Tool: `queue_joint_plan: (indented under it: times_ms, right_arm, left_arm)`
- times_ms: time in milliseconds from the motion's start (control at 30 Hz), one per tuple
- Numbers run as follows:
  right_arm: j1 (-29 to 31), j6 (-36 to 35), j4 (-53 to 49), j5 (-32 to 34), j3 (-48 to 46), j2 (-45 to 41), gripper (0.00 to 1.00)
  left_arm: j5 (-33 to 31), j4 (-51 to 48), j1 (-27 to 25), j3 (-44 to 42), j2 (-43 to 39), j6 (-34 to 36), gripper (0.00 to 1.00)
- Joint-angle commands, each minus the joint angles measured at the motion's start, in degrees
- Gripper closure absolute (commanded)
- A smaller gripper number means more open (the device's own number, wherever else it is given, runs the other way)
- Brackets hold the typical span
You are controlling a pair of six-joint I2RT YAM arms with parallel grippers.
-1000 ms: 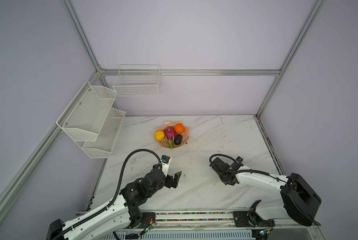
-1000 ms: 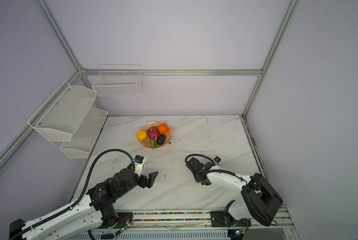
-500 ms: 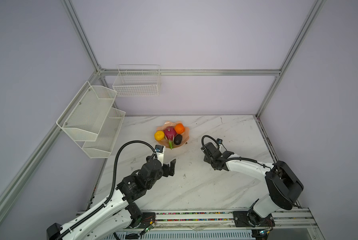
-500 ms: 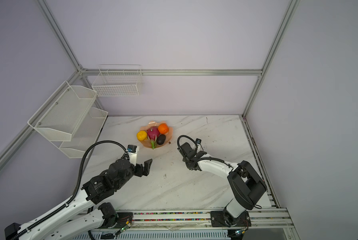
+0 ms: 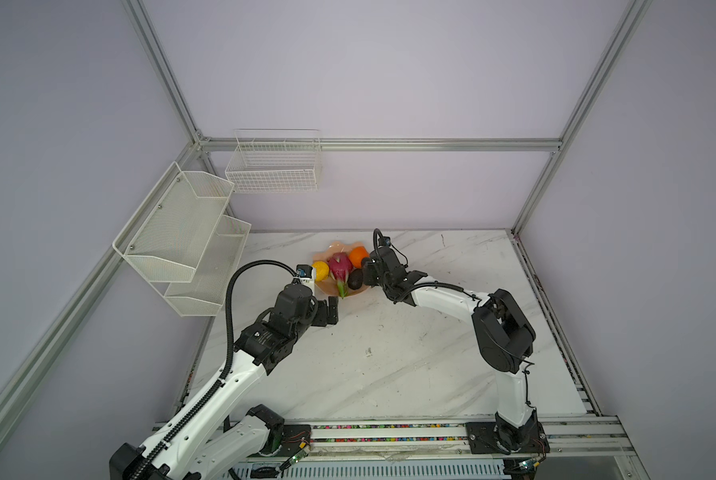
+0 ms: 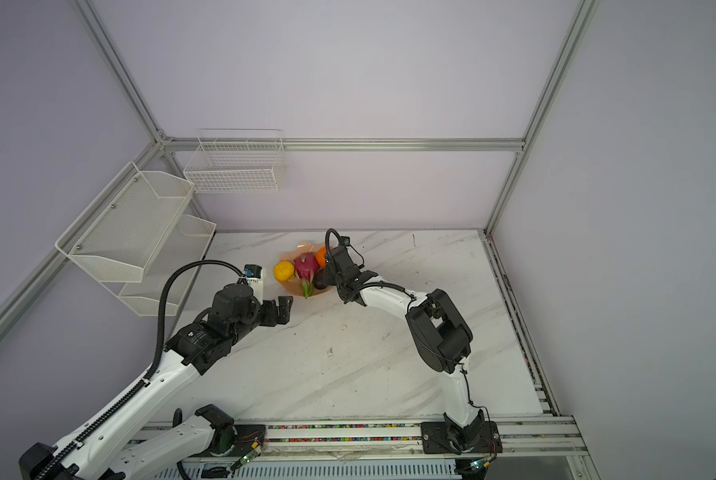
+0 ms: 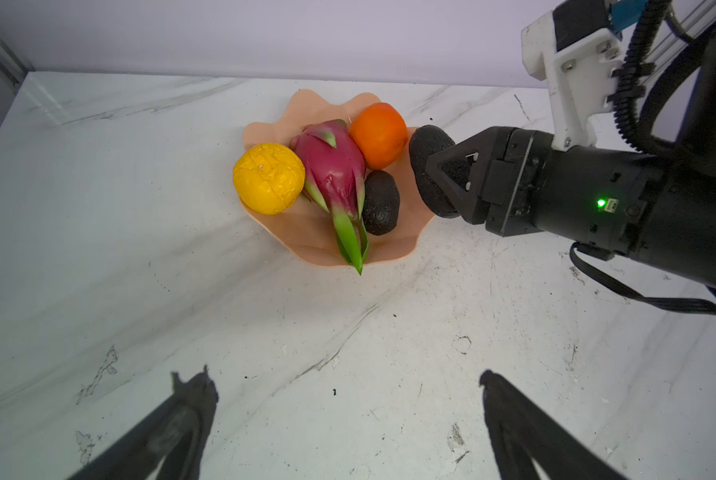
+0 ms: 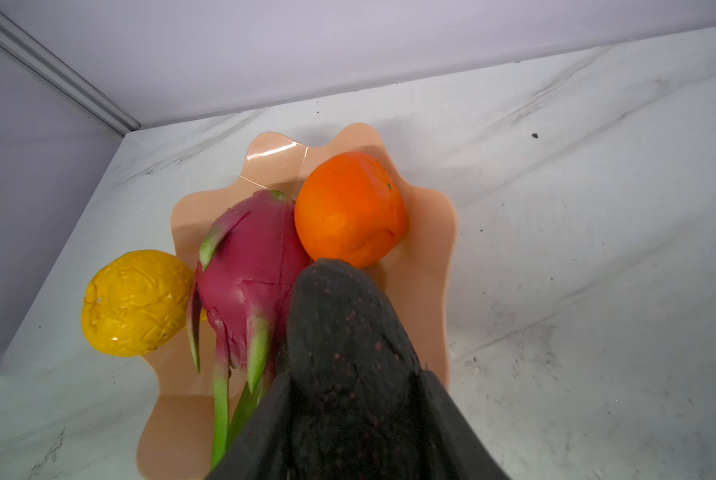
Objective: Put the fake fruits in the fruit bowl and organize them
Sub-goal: 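Carry the avocado with the right gripper and release it into the bowl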
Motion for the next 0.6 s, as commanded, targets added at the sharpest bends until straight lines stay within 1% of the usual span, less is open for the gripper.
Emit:
queue_joint_plan:
  times_ms: [0,200,367,433,567]
  right_arm:
    - [0.15,-1.61,0.25,-1.12,3.26,2.61,0.59]
    - [0.13,-2.08,-0.14,0.50,4.93,5.08,0.54]
    - [-0.02,-2.41,-1.30,1.23,5.82,5.35,0.45]
    - [-0.03,-2.57,-1.56,1.71,6.16,5.12,0.37]
    - [-0.07,-3.62,-2.33,3.31,6.99,3.92,0.24]
  left_arm:
    - [2.15,0.22,1.81,5.57,-0.46,2.20,0.01]
    - [4.03,1.04,3.80,4.28,-1.22,2.41,0.01]
    - [5.09,1.76,4.18,3.10,-1.74,1.92,0.01]
    - [5.19,1.80,4.20,2.82,-2.03,1.88,0.01]
    - [5.54,1.38,4.27,3.17,-2.22,1.91,0.01]
